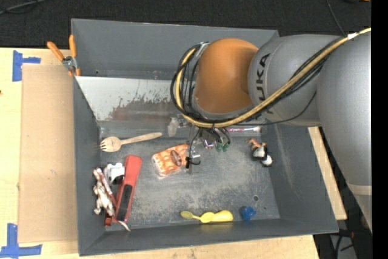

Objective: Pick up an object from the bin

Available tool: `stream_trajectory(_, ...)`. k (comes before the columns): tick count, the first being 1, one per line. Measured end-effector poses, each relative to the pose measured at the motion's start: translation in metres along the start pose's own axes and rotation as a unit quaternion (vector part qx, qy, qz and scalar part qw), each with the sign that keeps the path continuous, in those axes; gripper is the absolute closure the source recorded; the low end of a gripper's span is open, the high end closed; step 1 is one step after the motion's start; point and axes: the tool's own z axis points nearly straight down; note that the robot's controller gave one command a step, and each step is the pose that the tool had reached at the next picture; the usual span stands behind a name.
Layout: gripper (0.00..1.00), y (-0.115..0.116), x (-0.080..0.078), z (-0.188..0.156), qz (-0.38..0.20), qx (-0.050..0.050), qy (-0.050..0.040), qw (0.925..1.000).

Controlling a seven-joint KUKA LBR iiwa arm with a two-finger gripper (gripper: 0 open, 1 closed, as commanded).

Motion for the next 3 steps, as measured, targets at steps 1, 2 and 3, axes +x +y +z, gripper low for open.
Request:
stream_trajectory(1, 0.00, -0.001, 0.011, -0.003, -0.049, 0.000, 0.0004, 0.9988)
stream_trajectory(2, 0.00, -0.006, 0.009, 0.047, -0.041, -0.001, 0.0016, 0.9992)
stream_trajectory(3, 1.00, -0.006, 0.003, 0.044, -0.078, 0.000, -0.0034, 0.9969)
